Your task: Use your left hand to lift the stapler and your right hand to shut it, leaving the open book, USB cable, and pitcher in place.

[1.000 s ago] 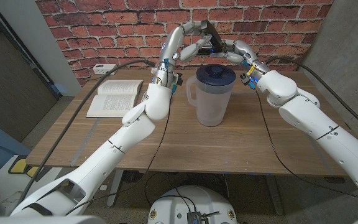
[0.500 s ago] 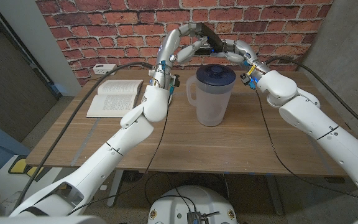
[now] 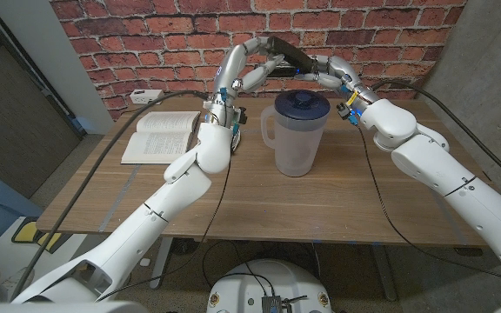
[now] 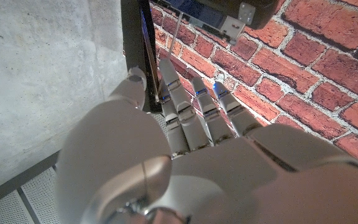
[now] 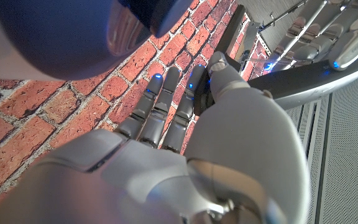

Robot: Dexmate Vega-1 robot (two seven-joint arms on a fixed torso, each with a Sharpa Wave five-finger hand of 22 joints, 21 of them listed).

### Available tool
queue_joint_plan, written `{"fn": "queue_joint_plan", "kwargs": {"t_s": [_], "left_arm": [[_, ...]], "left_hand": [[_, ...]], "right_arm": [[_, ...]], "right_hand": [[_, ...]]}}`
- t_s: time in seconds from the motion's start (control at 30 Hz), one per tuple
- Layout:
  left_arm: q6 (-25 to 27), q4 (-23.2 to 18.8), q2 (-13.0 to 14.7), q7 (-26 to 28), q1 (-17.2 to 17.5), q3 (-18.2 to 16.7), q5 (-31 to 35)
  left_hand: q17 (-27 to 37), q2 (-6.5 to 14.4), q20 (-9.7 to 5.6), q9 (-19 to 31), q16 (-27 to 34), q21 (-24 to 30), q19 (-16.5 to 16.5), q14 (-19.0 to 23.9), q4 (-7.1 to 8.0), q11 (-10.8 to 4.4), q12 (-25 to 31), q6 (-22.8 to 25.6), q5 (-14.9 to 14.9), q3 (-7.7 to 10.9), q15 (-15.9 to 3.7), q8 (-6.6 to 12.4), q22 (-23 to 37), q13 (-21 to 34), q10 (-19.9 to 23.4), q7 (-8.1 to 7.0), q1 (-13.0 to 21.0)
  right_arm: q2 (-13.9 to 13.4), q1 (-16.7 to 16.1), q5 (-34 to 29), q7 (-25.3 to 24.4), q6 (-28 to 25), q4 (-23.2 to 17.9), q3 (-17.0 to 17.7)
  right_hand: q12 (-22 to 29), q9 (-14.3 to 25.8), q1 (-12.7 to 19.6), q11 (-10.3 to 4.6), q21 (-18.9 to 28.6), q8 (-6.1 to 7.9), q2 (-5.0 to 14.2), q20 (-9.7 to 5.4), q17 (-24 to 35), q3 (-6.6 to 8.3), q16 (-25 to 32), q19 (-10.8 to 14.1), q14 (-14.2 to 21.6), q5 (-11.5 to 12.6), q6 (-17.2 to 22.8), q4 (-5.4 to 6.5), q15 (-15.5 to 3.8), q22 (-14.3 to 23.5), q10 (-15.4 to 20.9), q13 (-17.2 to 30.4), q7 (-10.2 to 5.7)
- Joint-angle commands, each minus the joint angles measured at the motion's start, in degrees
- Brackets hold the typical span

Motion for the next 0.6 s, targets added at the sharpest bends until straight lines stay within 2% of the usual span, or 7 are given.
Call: {"fn": "queue_joint_plan", "kwargs": {"t_s": [0.03,0.2,0.4,0.6], "left_arm": [[1.5,-1.5,0.7,0.5,1.6,-1.0,-0.4],[2.7,-2.1,0.6,1.2,2.6,-1.5,-0.3],[3.5,-2.6,0.0,2.6,3.8,-2.2,-1.0],[3.7,-2.8,0.1,2.9,4.5,-2.7,-2.0]], "left_hand": [[0.1,3.0,0.06,0.2,0.1,-0.1,0.1,-0.1,0.21,-2.58,0.1,5.8,0.5,0.02,-8.57,0.51,0.2,0.2,2.2,-4.67,2.8],[0.1,2.3,0.27,0.1,0.0,-0.2,-0.1,-0.2,0.15,-2.54,0.0,5.9,0.4,-0.51,-8.51,0.47,0.2,0.4,2.3,-4.73,2.3],[0.2,0.1,-0.15,-0.1,0.3,-0.1,0.4,0.3,0.48,-2.13,0.3,7.2,0.3,-2.52,-8.26,0.77,0.2,0.7,3.2,-4.51,0.2],[-0.1,-0.7,0.01,-0.2,0.1,-0.1,0.5,0.6,0.88,-2.05,0.2,7.1,0.4,-3.17,-8.20,0.59,0.2,0.8,3.2,-4.07,-1.1]], "right_arm": [[0.0,0.2,-0.1,0.0,-0.1,-0.1,0.0],[0.0,0.2,-0.1,-0.2,-0.3,-0.2,0.0],[0.1,0.3,0.0,-0.3,-0.3,0.0,0.1],[0.2,0.5,0.2,-0.1,-0.2,0.4,0.1]], "right_hand": [[0.3,0.4,1.7,-0.15,0.3,0.48,2.00,-3.66,0.1,0.20,-0.3,0.0,0.3,0.4,3.6,0.33,-10.06,0.0,0.7,0.4,3.57],[0.3,0.6,1.6,-0.23,0.5,0.51,2.01,-3.68,0.3,0.19,-0.2,-0.1,0.4,0.4,3.6,0.36,-10.06,0.0,0.7,0.4,3.46],[0.3,0.6,1.6,-0.12,0.6,0.53,2.03,-3.71,0.3,0.19,-0.3,-0.1,0.4,0.4,3.6,0.37,-10.06,0.0,0.7,0.4,3.55],[0.2,0.7,1.7,-0.17,0.8,0.50,2.04,-3.71,0.3,0.20,-0.4,-0.1,0.5,0.4,3.6,0.38,-10.07,0.0,0.8,0.4,3.47]]}}
